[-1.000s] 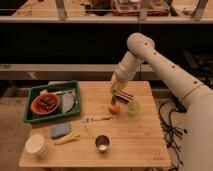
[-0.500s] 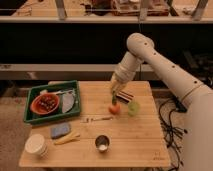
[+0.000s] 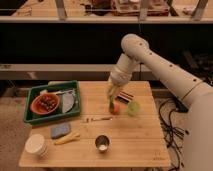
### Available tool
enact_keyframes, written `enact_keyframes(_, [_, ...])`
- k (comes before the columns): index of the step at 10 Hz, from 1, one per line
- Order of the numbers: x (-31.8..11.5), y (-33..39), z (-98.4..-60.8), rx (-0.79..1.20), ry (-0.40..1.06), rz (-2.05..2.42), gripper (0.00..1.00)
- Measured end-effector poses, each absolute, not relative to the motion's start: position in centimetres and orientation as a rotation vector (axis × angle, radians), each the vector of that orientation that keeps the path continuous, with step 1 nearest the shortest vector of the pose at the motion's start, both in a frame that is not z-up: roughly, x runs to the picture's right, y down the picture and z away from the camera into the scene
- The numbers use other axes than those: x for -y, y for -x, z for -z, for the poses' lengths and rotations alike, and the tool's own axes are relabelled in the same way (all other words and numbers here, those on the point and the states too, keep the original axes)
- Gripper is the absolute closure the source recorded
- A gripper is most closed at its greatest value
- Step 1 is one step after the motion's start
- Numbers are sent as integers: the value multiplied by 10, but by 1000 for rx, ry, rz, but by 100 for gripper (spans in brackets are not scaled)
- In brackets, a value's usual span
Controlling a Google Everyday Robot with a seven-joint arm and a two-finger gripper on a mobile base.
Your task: Place pepper in metal cup
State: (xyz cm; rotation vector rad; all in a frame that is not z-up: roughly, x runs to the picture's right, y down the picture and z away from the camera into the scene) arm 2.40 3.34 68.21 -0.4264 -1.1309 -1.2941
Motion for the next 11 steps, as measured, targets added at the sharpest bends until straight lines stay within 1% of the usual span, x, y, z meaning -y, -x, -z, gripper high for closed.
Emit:
enact_keyframes(6, [-70,-14,-640,1156,421,1305,82])
enact_keyframes(11, [-100,-7,-621,1184,452,1319,82])
